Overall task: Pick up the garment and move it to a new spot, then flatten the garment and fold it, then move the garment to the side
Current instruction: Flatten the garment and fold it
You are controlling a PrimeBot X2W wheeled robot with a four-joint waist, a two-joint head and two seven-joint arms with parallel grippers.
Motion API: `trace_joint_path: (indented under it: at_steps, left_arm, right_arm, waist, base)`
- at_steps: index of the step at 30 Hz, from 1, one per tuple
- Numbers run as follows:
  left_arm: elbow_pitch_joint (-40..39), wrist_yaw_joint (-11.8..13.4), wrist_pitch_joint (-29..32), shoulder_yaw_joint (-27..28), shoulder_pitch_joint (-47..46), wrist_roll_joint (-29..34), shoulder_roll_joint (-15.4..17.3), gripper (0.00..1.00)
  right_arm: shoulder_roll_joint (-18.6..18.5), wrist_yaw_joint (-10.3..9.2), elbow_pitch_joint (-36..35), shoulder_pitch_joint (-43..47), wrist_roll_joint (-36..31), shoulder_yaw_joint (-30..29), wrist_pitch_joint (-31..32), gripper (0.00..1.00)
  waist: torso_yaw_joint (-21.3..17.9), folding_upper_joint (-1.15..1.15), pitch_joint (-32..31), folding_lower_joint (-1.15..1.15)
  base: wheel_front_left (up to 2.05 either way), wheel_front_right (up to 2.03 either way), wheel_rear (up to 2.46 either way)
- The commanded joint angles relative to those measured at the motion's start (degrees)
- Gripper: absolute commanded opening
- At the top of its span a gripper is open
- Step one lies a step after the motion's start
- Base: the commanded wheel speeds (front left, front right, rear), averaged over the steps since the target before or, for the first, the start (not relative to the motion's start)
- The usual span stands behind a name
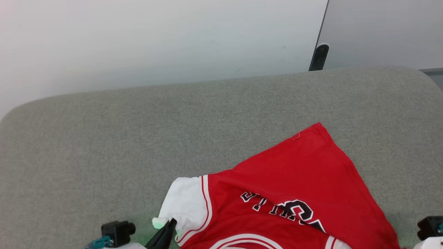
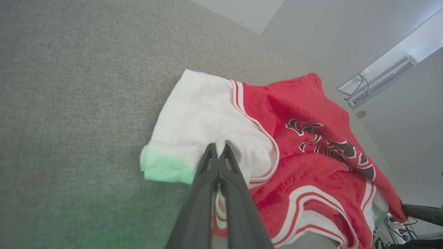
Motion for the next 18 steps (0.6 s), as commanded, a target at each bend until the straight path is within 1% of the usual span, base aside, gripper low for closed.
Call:
trace_joint_path:
  at_steps: [1, 6, 10, 13, 16, 18]
  left_arm:
    - [-0.12, 0.24, 0.07, 0.0, 0.38, -0.09, 0.01, 0.0]
    - [-0.64, 0.35, 0.11, -0.08, 0.24, 0.42, 0.08, 0.0]
    - [-1.5, 0.32, 0.2, -0.04, -1.05, 0.73, -0.08, 0.0]
    - [-2.38, 0.0, 0.19, 0.27, -1.73, 0.41, -0.56, 0.0]
    - [-3.04, -0.13, 0.29, -0.15, -2.93, 1.26, -0.83, 0.0]
    - [-3.28, -0.23, 0.54, -0.53, -3.85, 1.77, -1.06, 0.0]
  right_arm:
    - [0.6, -0.07, -0.69, -0.16, -0.65, -0.91, -0.48, 1.0]
    - [-1.25, -0.07, -5.17, -2.38, -1.82, -5.03, 0.12, 1.0]
    - [-3.55, -0.07, -10.09, -5.17, -1.76, -9.48, 2.58, 1.0]
    - [-4.6, -0.07, -13.1, -9.04, -1.24, -11.45, 5.04, 1.0]
    - [-4.91, -0.07, -13.48, -14.37, -1.78, -11.5, 7.07, 1.0]
    - [-5.11, -0.07, -12.31, -18.62, -2.53, -10.27, 7.83, 1.0]
  waist:
    - [0.08, 0.0, -0.06, 0.0]
    - [0.58, 0.0, 0.45, 0.0]
    - [1.77, 0.0, 1.85, 0.0]
    - [2.93, 0.0, 3.1, 0.0]
    - [4.53, 0.0, 4.37, 0.0]
    - [5.83, 0.0, 5.4, 0.0]
  base:
    - [0.0, 0.0, 0.0]
    - [0.0, 0.0, 0.0]
    - [0.0, 0.0, 0.0]
    - [0.0, 0.0, 0.0]
    - [0.0, 0.0, 0.0]
    - [0.0, 0.0, 0.0]
